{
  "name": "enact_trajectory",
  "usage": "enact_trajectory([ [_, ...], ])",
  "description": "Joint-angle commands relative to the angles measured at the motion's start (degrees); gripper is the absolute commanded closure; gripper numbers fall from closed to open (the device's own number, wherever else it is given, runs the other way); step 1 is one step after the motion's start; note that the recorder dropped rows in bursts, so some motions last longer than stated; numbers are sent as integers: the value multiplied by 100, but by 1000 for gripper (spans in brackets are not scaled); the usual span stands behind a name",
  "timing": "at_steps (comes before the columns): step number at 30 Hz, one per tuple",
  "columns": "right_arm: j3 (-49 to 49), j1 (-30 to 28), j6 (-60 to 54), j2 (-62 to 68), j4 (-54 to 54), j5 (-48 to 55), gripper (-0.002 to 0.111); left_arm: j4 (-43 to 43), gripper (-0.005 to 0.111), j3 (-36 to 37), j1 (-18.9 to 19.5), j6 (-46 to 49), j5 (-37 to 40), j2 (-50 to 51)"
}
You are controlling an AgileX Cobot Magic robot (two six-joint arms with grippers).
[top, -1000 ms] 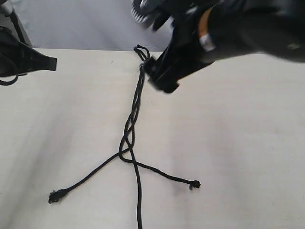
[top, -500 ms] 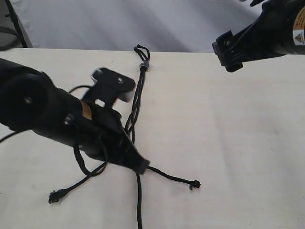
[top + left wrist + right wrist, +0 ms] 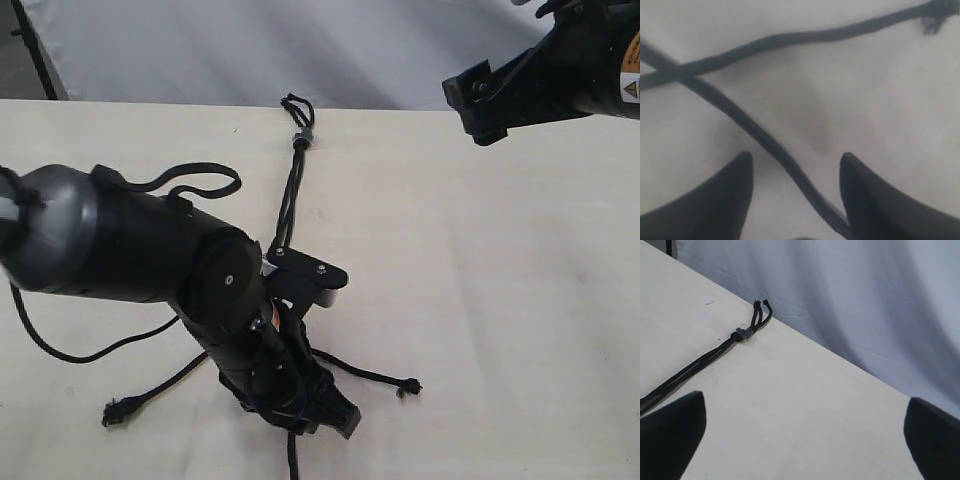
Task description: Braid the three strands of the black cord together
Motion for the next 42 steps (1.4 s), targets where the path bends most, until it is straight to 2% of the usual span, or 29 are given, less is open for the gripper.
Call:
enact_trajectory([
  [1,22,-31,21,-15,3,-106,5,-10,56,-99,-28,-440,161,252],
  [5,22,-31,21,-15,13,-105,5,-10,56,-99,-28,-578,123,467],
  [7,22,-31,21,-15,13,-105,5,2,61,-99,-28,-591,219,582],
  [12,22,-31,21,-15,24,-105,5,44,94,-99,-28,-591,468,705],
  [15,22,-31,21,-15,24,-105,5,284,106,-99,-28,-591,630,716],
  [30,22,-31,21,-15,24,-105,5,2162,107,-996,-28,-883,2366,315],
  [42,22,-31,21,-15,24,-80,5,3995,107,-1021,-17,-581,2654,339],
])
